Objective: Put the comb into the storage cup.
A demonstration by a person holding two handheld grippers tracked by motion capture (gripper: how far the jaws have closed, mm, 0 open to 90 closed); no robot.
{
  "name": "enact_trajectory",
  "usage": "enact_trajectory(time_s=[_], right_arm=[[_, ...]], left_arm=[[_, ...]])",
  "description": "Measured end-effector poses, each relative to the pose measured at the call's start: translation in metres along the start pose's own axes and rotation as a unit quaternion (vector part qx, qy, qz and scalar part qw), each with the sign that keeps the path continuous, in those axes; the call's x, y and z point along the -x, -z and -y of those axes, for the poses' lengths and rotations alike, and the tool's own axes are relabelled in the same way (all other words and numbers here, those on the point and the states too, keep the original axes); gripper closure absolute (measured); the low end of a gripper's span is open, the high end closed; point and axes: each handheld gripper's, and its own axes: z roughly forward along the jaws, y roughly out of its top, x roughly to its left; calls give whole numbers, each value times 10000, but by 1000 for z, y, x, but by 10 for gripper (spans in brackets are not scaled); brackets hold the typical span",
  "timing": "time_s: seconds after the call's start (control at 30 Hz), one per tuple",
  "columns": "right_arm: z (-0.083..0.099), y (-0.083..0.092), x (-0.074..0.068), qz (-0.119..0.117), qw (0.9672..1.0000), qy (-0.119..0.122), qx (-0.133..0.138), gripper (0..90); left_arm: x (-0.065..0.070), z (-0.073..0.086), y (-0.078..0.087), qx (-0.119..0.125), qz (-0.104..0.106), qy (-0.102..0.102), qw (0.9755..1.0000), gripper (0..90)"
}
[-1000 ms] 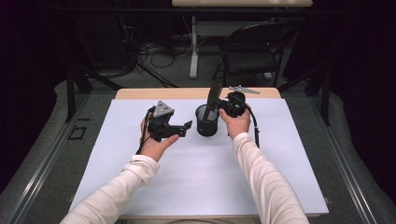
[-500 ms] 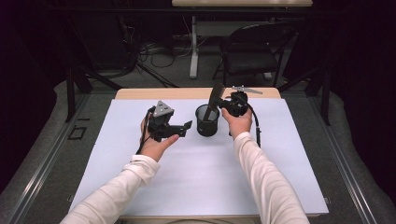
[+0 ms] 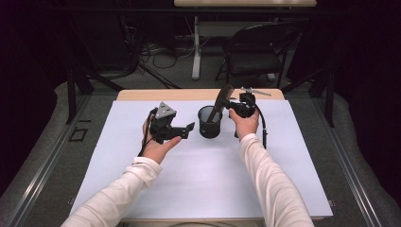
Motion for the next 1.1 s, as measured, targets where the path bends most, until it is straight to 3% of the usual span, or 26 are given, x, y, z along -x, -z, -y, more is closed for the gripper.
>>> enact_trajectory(time_s=[0.8,1.03,1.1], right_arm=[[0,2,6,116,9999,-97,-1,827],[0,2,6,122,9999,-89,50,758],[0,2,5,131,9999,-56,87,689]], left_arm=[[0,0,0,4,-3,1,10000,156],[0,0,0,-4,-5,-7,10000,156],[0,0,0,0,-9,-3,10000,156]])
